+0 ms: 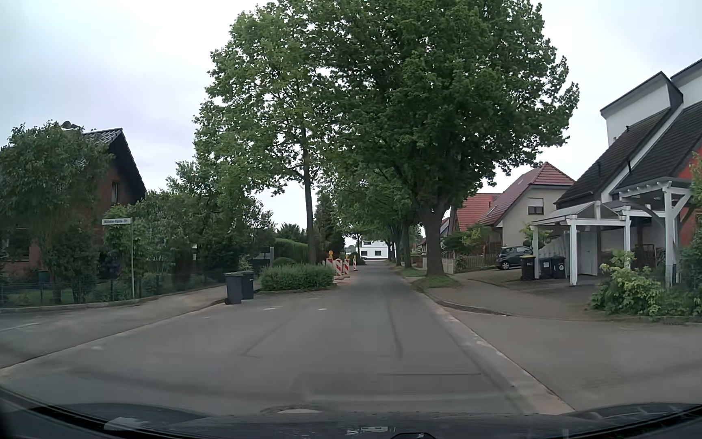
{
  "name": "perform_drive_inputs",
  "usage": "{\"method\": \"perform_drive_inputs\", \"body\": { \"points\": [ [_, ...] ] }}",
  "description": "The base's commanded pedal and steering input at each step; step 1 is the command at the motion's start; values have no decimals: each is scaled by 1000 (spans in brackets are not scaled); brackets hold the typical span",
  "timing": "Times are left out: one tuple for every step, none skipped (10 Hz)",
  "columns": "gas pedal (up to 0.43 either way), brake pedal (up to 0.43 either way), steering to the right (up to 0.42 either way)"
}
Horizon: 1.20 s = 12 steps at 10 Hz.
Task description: Follow the waypoints while adhering to traffic rules and regulations
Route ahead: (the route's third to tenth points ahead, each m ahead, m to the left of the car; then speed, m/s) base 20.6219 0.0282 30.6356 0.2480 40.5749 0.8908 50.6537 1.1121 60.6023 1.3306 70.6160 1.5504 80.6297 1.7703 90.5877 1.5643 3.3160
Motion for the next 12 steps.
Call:
{"method": "perform_drive_inputs", "body": {
  "points": [
    [311, 0, -7],
    [311, 0, -9],
    [311, 0, -9],
    [311, 0, -9],
    [311, 0, -9],
    [311, 0, -9],
    [311, 0, -10],
    [331, 0, -12],
    [331, 0, -13],
    [331, 0, -12],
    [331, 0, -10],
    [331, 0, -10]
  ]
}}
